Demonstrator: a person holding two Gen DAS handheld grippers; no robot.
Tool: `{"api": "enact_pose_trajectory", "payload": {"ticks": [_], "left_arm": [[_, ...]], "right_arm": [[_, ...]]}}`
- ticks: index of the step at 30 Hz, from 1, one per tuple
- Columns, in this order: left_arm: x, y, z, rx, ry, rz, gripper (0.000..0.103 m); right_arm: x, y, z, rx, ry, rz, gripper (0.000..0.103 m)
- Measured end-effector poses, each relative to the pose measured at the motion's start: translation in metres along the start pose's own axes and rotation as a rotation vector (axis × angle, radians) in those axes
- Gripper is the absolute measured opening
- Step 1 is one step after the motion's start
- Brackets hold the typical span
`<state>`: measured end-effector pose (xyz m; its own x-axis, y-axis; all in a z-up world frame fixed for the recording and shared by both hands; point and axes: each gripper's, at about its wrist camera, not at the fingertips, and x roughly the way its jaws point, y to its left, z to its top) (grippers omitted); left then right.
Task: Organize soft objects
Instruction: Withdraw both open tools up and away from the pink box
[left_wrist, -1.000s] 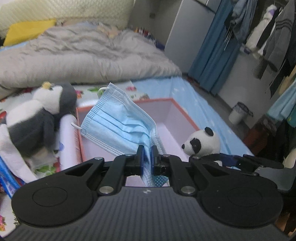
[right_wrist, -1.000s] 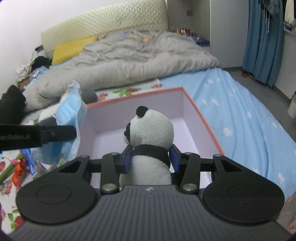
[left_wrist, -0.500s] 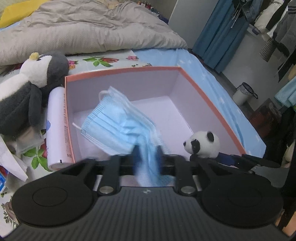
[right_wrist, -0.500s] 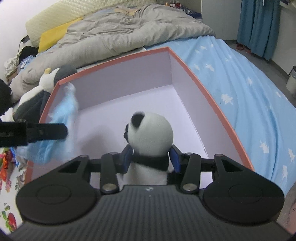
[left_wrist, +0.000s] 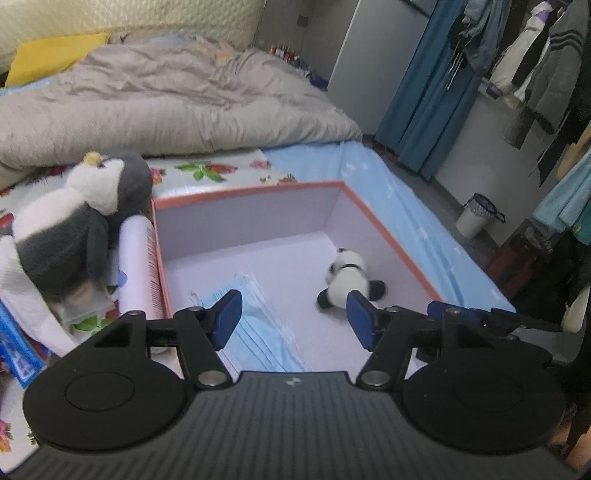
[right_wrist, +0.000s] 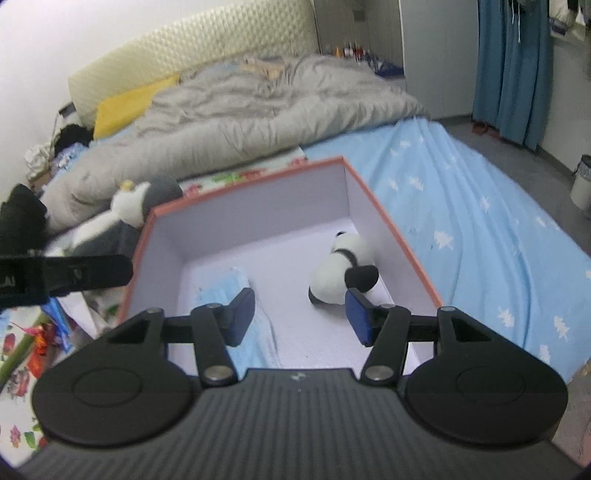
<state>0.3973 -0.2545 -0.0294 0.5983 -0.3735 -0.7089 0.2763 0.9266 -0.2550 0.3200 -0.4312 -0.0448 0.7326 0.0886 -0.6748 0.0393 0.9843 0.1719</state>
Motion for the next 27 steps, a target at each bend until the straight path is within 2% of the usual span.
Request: {"api": "enact_pose_trajectory", "payload": {"ticks": [8, 15, 27], "left_arm": [[-0.075, -0.004, -0.007, 0.034, -0.099, 0.000, 0.068], [-0.142, -0.003, -0.029, 0.058, -0.186, 0.019, 0.068], [-0.229, 0.022, -0.087, 0.034, -0.259, 0.047, 0.069]], "right_arm": [[-0.056, 0.026, -0.001, -0.016, -0.102, 0.032, 0.057], [-0.100, 0.052, -0.015, -0.050, -0.166, 0.072, 0.057], [-0.145, 0.101, -0.054, -0.108, -0.194, 0.127, 0.058]]}}
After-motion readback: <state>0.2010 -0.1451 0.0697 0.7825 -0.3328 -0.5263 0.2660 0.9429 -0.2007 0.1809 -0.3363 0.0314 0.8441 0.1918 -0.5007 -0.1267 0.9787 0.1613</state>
